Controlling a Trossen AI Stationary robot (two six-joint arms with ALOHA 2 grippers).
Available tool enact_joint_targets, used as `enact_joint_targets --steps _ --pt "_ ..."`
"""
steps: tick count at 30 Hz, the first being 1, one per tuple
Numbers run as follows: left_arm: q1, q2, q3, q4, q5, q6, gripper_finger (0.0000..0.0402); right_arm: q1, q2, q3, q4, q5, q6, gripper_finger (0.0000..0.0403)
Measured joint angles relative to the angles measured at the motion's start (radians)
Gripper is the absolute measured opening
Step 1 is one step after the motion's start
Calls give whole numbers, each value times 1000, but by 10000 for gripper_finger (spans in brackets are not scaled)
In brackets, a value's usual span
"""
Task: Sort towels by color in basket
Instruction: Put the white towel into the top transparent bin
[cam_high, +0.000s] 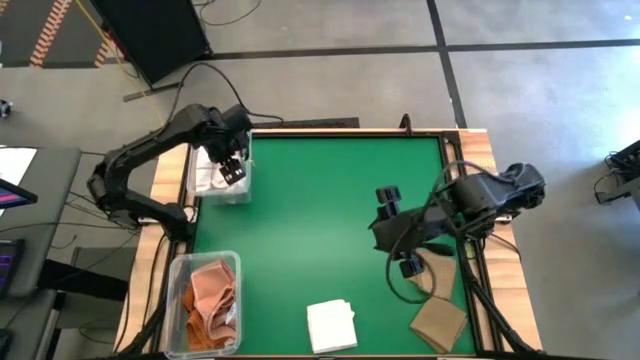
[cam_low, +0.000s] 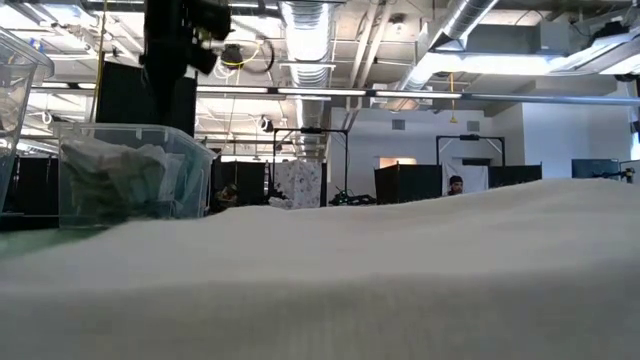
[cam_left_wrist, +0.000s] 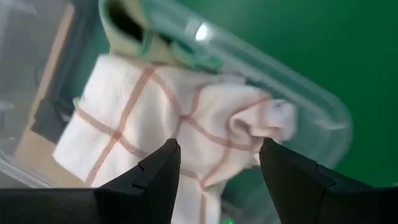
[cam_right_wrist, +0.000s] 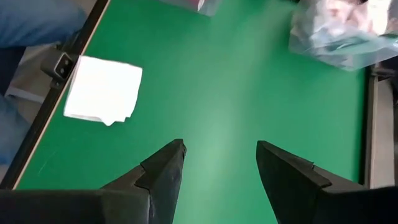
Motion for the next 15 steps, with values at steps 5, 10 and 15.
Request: enact_joint_targets --steps 5,10,15 --pt "-127 -6 100 -23 5 -57 208 21 0 -139 98 -30 14 232" --pt "-311 -17 125 15 7 -121 208 50 0 -313 249 -79 38 232" --pt "-514 -17 125 78 5 -202 208 91 0 -492 440 -113 99 232"
